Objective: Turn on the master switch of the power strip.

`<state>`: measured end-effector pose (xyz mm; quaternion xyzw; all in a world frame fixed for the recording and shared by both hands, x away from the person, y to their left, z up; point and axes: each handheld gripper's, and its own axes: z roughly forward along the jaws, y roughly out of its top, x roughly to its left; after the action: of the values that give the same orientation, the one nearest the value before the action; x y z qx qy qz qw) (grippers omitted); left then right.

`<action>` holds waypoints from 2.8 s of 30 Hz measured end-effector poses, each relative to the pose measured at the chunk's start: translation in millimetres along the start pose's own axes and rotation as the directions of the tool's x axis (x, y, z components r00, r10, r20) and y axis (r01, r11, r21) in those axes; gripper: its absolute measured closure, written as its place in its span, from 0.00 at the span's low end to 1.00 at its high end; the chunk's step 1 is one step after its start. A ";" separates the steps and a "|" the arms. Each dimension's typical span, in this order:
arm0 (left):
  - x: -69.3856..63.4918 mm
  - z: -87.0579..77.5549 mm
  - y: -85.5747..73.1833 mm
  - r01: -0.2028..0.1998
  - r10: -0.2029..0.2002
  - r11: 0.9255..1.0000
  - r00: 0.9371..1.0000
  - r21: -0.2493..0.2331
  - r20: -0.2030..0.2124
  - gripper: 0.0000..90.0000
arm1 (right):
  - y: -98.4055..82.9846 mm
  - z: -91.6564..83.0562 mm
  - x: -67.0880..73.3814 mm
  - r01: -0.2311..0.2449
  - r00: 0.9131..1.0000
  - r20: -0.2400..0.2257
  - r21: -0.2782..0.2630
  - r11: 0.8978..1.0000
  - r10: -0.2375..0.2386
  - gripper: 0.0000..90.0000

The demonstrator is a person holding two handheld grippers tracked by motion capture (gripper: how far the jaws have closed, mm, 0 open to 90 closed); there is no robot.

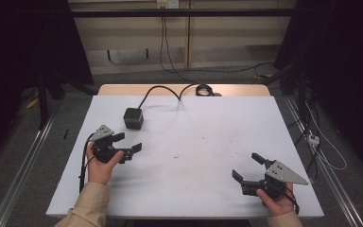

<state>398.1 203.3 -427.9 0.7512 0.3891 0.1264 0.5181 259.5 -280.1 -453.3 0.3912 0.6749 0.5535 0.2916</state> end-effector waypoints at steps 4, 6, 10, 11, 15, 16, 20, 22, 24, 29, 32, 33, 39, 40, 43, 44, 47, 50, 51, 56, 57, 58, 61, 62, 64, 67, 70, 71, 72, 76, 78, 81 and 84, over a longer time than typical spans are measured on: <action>-0.1 -3.9 -2.0 -0.009 0.009 1.000 1.000 0.004 0.000 0.09 | 0.3 -0.1 0.3 0.003 1.000 -0.001 -0.001 1.000 -0.003 0.05; -1.2 -5.5 -2.7 -0.011 0.011 1.000 1.000 -0.001 -0.004 0.09 | 0.3 -0.1 0.5 0.003 1.000 -0.001 -0.001 1.000 -0.003 0.05; -0.8 -8.7 -6.3 -0.014 0.014 1.000 1.000 -0.001 -0.002 0.09 | 0.3 0.2 0.8 0.004 1.000 -0.002 0.000 1.000 -0.004 0.05; -0.4 -9.4 -7.5 -0.012 0.012 1.000 1.000 -0.001 0.001 0.09 | 0.3 0.2 0.8 0.004 1.000 -0.003 0.000 1.000 -0.004 0.05; 1.0 -13.0 -11.1 -0.013 0.013 1.000 1.000 0.004 -0.008 0.09 | 0.5 -0.1 1.0 0.003 1.000 -0.004 -0.001 1.000 -0.003 0.05; 1.2 -14.1 -11.9 -0.010 0.010 1.000 1.000 0.001 -0.011 0.09 | 0.5 -0.2 1.0 0.003 1.000 -0.004 -0.001 1.000 -0.003 0.05; 1.6 -18.8 -13.7 -0.010 0.010 1.000 1.000 -0.004 -0.013 0.09 | 0.5 -0.2 1.0 0.003 1.000 -0.004 -0.001 1.000 -0.003 0.05; 1.4 -20.3 -14.8 -0.016 0.016 1.000 1.000 -0.002 -0.010 0.09 | 0.6 -0.2 1.2 0.003 1.000 -0.004 -0.001 1.000 -0.003 0.05; 0.8 -21.3 -16.3 -0.015 0.015 1.000 1.000 0.003 -0.009 0.09 | 0.7 -0.2 1.3 0.004 1.000 -0.004 -0.001 1.000 -0.004 0.05; 0.9 -24.2 -19.2 -0.017 0.017 1.000 1.000 0.006 -0.011 0.09 | 0.7 0.1 1.6 0.006 1.000 -0.007 0.002 1.000 -0.006 0.05; 1.0 -26.1 -20.4 -0.022 0.022 1.000 1.000 0.010 -0.015 0.09 | 0.7 0.1 1.6 0.007 1.000 -0.007 0.003 1.000 -0.007 0.05; 0.9 -26.4 -21.1 -0.019 0.019 1.000 1.000 0.008 -0.015 0.09 | 0.7 0.0 1.6 0.007 1.000 -0.007 0.002 1.000 -0.007 0.05; 1.1 -30.1 -24.0 -0.023 0.023 1.000 1.000 0.018 -0.014 0.09 | 0.7 -0.1 1.5 0.007 1.000 -0.007 0.001 1.000 -0.007 0.05; 0.8 -30.6 -24.4 -0.024 0.024 1.000 1.000 0.016 -0.014 0.09 | 0.8 -0.1 1.6 0.007 1.000 -0.008 0.002 1.000 -0.007 0.05; 0.7 -32.1 -25.9 -0.025 0.026 1.000 1.000 0.017 -0.012 0.09 | 0.9 -0.3 1.7 0.008 1.000 -0.007 0.001 1.000 -0.008 0.05; 0.7 -32.7 -26.4 -0.025 0.025 1.000 1.000 0.016 -0.013 0.09 | 0.8 -0.3 1.6 0.007 1.000 -0.006 0.001 1.000 -0.007 0.05; 1.0 -34.4 -27.9 -0.024 0.024 1.000 1.000 0.018 -0.017 0.09 | 0.8 -0.5 1.5 0.010 1.000 -0.006 0.001 1.000 -0.010 0.05; 0.7 -36.0 -29.2 -0.026 0.026 0.999 1.000 0.019 -0.017 0.09 | 0.9 -0.5 1.6 0.010 1.000 -0.006 0.002 1.000 -0.010 0.05; 0.4 -36.8 -29.5 -0.024 0.024 1.000 1.000 0.021 -0.017 0.09 | 0.9 -0.5 1.6 0.010 1.000 -0.006 0.001 1.000 -0.010 0.05; 2.1 -40.1 -32.0 -0.018 0.019 1.000 1.000 0.017 -0.021 0.09 | 0.9 -0.4 1.7 0.009 1.000 -0.006 0.002 1.000 -0.009 0.05; 2.4 -41.0 -32.5 -0.015 0.015 1.000 1.000 0.017 -0.022 0.09 | 0.9 -0.4 1.9 0.007 1.000 -0.006 0.001 1.000 -0.007 0.05; 2.9 -41.8 -33.0 -0.016 0.016 1.000 1.000 0.015 -0.024 0.09 | 0.9 -0.5 1.6 0.010 1.000 -0.006 0.001 1.000 -0.010 0.05; 3.1 -44.5 -34.7 -0.010 0.011 1.000 1.000 0.009 -0.027 0.09 | 0.9 -0.6 1.7 0.010 1.000 -0.006 0.001 1.000 -0.010 0.05; 3.2 -45.3 -35.2 -0.010 0.010 1.000 1.000 0.008 -0.027 0.09 | 0.9 -0.6 1.7 0.010 1.000 -0.006 0.001 1.000 -0.010 0.05; 3.3 -46.8 -36.0 -0.012 0.013 1.000 1.000 0.007 -0.026 0.09 | 0.9 -0.5 1.8 0.009 1.000 -0.006 0.001 1.000 -0.009 0.05; 3.7 -48.8 -37.0 -0.017 0.017 1.000 0.999 0.007 -0.028 0.09 | 0.9 -0.2 2.2 0.008 1.000 -0.008 0.002 1.000 -0.008 0.05; 4.0 -50.3 -37.7 -0.010 0.009 1.000 0.999 -0.002 -0.032 0.09 | 1.0 0.2 2.4 0.005 1.000 -0.009 0.001 1.000 -0.005 0.05; 4.3 -51.0 -37.8 -0.012 0.012 1.000 0.999 0.000 -0.033 0.09 | 0.9 0.3 2.4 0.005 1.000 -0.010 0.002 1.000 -0.005 0.05; 4.5 -51.6 -37.9 -0.014 0.014 1.000 0.999 0.000 -0.034 0.09 | 1.0 0.3 2.4 0.005 1.000 -0.009 0.002 1.000 -0.005 0.05; 4.7 -53.2 -39.3 -0.017 0.017 1.000 0.999 0.004 -0.035 0.09 | 0.9 0.4 2.3 0.005 1.000 -0.010 0.002 1.000 -0.005 0.05; 4.6 -54.0 -40.0 -0.014 0.014 1.000 0.999 0.001 -0.037 0.09 | 0.9 0.4 2.3 0.004 1.000 -0.009 0.002 1.000 -0.004 0.05; 4.8 -55.8 -40.7 -0.014 0.014 1.000 0.999 -0.001 -0.037 0.09 | 1.0 0.3 2.4 0.004 1.000 -0.010 0.002 1.000 -0.004 0.05; 4.8 -57.8 -41.4 -0.013 0.013 1.000 0.999 -0.006 -0.036 0.09 | 1.0 0.3 2.3 0.005 1.000 -0.009 0.002 1.000 -0.005 0.05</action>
<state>348.3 252.7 -440.4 0.7496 0.3929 0.1447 0.5126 258.8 -277.8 -452.4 0.3872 0.6778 0.5540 0.2894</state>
